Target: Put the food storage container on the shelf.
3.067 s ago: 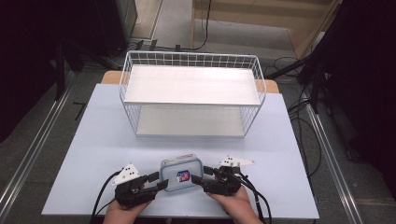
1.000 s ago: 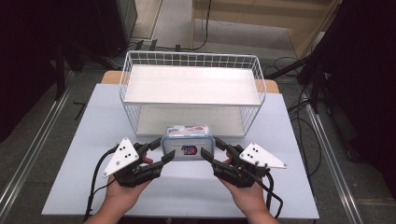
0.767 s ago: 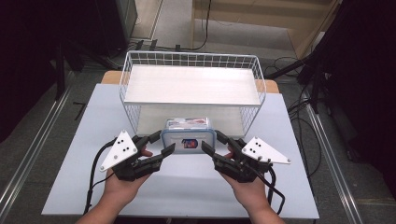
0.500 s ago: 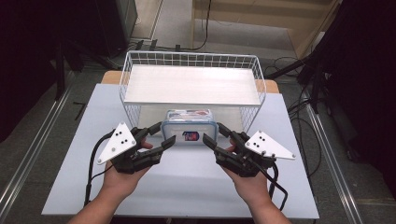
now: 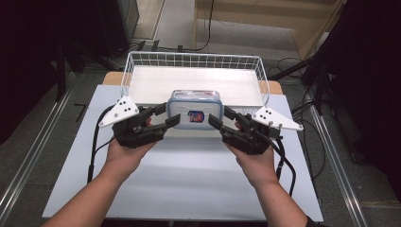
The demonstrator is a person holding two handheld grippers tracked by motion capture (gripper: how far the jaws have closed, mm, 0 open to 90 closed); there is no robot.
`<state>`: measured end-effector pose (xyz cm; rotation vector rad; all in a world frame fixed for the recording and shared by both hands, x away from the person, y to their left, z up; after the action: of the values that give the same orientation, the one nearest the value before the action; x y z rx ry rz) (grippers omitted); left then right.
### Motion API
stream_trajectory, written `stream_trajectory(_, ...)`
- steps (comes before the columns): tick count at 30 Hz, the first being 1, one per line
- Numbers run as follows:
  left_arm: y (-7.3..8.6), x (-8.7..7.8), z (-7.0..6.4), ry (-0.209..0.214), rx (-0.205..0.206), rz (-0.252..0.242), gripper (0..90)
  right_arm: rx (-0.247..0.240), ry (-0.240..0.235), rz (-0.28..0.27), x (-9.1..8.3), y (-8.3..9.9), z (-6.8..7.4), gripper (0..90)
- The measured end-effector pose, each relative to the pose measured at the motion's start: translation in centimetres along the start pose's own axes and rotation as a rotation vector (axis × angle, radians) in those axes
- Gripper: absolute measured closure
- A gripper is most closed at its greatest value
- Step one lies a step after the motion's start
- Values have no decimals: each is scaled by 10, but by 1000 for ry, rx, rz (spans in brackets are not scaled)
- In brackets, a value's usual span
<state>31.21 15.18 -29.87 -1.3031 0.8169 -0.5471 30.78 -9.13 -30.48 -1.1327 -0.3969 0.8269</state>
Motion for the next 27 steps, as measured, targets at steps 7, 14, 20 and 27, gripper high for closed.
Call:
stream_trajectory(7,-9,15,23,32,-77,27,509,87,-7,57,15,-13,-20,502)
stream_trajectory(14,-17,27,42,54,-173,39,513,128,5,87,29,-31,-32,509)
stream_trajectory(20,-21,36,57,69,-254,62,516,189,-5,149,40,-45,-43,519)
stream_trajectory(27,-21,43,73,87,-351,87,525,261,-5,167,52,-52,-54,527)
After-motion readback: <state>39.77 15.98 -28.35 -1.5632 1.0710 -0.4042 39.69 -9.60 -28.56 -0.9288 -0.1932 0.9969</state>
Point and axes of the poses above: each handheld gripper's, and its own axes: x roughly forward along the jaws, y roughly out of its underside, z roughly to its left, the point moved 4 cm from there along x, roughly forward along the jaws, and after that the axes turned 10 degrees about x, right-handed, at the moved point
